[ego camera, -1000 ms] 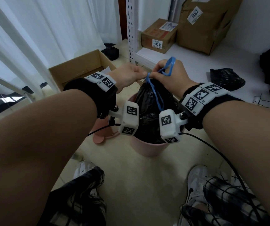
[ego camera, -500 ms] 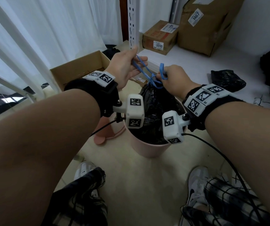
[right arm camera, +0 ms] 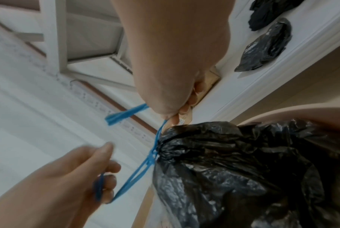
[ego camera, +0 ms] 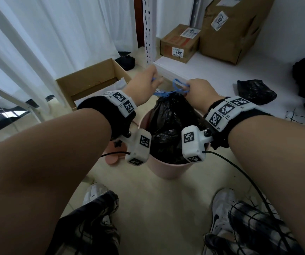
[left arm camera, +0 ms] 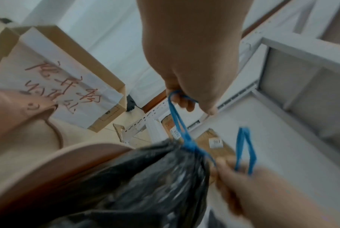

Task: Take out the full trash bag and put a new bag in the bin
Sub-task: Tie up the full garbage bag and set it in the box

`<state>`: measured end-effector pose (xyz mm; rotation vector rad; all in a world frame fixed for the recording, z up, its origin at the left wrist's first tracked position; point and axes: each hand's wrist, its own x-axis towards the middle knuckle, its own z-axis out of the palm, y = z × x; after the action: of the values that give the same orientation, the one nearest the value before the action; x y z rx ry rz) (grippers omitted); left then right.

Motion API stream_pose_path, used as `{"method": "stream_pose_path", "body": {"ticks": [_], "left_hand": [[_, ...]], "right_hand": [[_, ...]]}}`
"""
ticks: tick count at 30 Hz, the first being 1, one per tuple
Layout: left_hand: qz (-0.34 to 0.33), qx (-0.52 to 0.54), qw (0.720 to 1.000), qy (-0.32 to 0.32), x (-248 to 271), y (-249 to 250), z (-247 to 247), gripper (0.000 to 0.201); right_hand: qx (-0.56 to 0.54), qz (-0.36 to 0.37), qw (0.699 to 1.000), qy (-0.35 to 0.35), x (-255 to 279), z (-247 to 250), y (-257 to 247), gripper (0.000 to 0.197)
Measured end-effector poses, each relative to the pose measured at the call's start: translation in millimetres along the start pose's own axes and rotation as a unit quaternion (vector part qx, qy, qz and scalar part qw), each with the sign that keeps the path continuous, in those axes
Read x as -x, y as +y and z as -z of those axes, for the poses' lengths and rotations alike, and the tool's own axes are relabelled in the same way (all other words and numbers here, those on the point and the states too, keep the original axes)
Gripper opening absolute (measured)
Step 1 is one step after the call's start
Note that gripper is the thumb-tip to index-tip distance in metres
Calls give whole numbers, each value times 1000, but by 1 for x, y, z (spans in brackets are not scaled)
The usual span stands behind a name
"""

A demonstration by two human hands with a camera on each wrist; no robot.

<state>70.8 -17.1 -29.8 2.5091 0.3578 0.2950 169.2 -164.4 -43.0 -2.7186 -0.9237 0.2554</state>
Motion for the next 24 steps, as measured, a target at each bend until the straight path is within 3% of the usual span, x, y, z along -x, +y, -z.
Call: {"method": "stream_pose_path", "body": {"ticks": [2,5,9,11,13,16,19,21,24], "left_hand": [[51,105,990,77,-5,-5,6,25],[94,251,949,164,-6,-9,14,21],[120,324,928,142,-6,-11,11,25],[111,214,960,142,-9,-13,15,26],[112,5,988,105,-8,-13,18,15],[163,-200,966,32,1,-12,10,35],[129,-203,971,-5,5,-9,1,55],[48,-149,986,-56,3,-6,2,58],[-10,-152,975,-159,4,1,-2,57]], "right_hand": [[-38,-18,999,11,0,4,6,31],[-208,-45,977,35,2,7,11,42],[-461,-77,882,59,5,9,-2,34],[-518,-63,852,56,7,12,-12,34],[-554,-51,830,39,9,14,-19,35],[-572,-57,818,12,11,11,-22,32],[-576,-64,815,-9,10,7,-22,28],[-585,-53,809,-13,10,4,-22,25],[-552,-29,833,-28,8,0,-21,17]]}}
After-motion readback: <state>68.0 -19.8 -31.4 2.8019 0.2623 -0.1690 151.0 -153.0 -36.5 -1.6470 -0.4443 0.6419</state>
